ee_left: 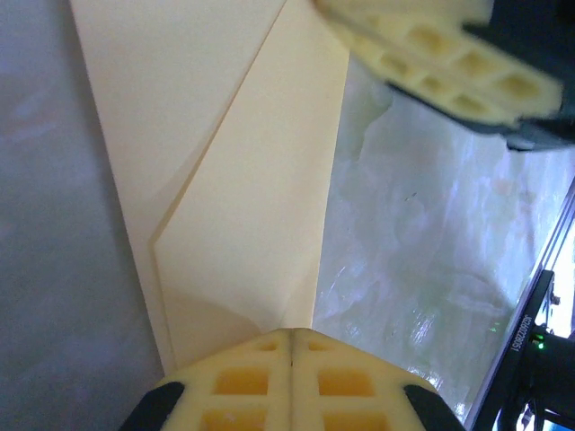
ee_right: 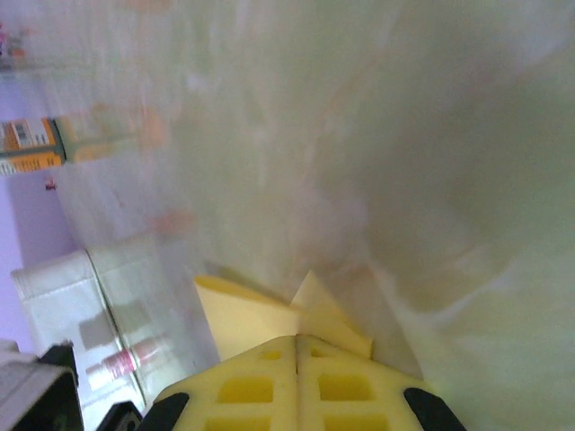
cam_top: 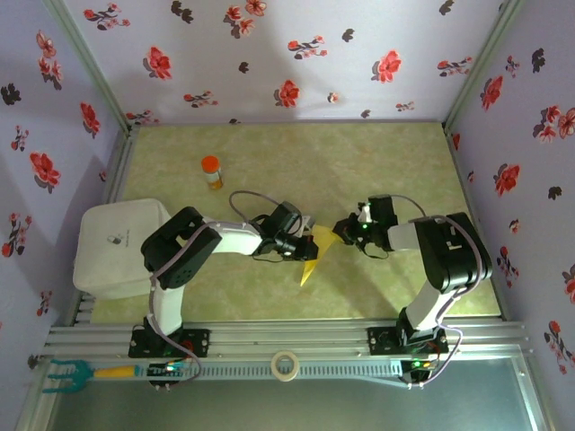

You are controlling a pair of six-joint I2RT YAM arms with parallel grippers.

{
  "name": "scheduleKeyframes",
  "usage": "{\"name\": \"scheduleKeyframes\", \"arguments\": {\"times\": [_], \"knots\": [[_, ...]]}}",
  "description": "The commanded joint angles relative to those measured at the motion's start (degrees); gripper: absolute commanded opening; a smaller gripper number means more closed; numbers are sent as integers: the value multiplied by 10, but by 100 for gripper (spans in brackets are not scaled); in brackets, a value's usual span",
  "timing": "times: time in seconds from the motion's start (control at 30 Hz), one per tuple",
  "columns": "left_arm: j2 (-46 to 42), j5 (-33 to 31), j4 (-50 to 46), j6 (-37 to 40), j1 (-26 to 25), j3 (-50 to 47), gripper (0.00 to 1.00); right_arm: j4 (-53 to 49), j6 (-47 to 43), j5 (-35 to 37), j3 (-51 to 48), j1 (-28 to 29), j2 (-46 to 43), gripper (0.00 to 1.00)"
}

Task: Fold a paper plane with a square sheet of paper (pick it up from the middle)
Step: Fold the wing for the fifth time at the center of the table.

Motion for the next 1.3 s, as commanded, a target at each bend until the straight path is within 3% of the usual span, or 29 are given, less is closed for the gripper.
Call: {"name": "scheduleKeyframes", "arguments": {"times": [0.0, 0.37, 0.7, 0.8, 1.03, 1.27], "knots": [[34, -25, -99, -6, -16, -39, 0, -35, -23, 26, 26, -17, 3, 7], [24, -22, -96, -1, -17, -40, 0, -64, -20, 23, 21, -4, -96, 10], [17, -22, -99, 3, -16, -33, 0, -45, -12, 10, 7, 52, -22, 4], [15, -22, -101, 4, -16, -31, 0, -67, -32, 44, 3, 44, -1, 2], [15, -18, -105, 8, -16, -37, 0, -41, -29, 29, 11, -16, 21, 2], [19, -14, -103, 8, -17, -37, 0, -44, -32, 30, 32, -34, 17, 2]]}}
